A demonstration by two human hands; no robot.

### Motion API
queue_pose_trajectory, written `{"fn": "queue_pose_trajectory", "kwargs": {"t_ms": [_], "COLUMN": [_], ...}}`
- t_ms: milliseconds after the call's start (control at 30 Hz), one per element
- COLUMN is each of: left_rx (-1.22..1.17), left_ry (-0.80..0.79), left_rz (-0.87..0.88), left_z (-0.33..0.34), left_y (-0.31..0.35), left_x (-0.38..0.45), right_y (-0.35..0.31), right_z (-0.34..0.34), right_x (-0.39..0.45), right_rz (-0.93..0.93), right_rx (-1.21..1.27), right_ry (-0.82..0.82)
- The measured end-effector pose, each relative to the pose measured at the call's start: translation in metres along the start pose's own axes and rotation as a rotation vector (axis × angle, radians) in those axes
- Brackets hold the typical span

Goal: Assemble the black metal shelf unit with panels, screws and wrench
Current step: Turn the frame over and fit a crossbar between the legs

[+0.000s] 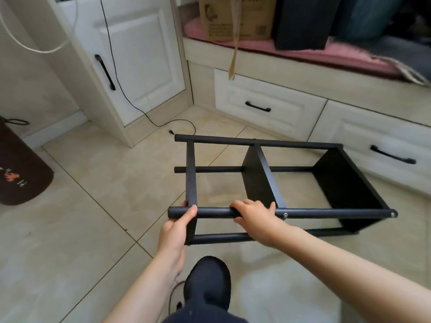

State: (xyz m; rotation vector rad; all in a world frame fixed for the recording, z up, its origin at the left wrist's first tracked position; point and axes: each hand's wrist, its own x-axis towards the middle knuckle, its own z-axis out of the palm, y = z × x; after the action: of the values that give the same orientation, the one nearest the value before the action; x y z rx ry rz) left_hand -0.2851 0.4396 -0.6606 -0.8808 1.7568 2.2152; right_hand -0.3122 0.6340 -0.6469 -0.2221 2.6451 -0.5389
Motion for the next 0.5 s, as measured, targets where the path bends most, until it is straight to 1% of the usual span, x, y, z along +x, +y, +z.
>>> {"fn": "queue_pose_trajectory", "kwargs": {"t_ms": [233,400,500], "left_rx": [0.152,0.268,0.308], "left_ry": [-0.034,-0.134,-0.162], "left_rz": [0.189,0.291,0.354], "left_z": [0.045,0.077,0.098], "left_y": [0.089,0.140,0.165], "left_x": [-0.039,-0.078,-0.105], "right_y": [-0.005,-0.005,-0.004], "right_z": [-0.067,-0.112,-0.133], "right_x": [-0.027,-0.059,-0.081], "right_rz": [-0.044,-0.094,-0.115], "right_rx": [0.080,0.133,0.200], "right_ry": [0.202,0.289,0.328]}}
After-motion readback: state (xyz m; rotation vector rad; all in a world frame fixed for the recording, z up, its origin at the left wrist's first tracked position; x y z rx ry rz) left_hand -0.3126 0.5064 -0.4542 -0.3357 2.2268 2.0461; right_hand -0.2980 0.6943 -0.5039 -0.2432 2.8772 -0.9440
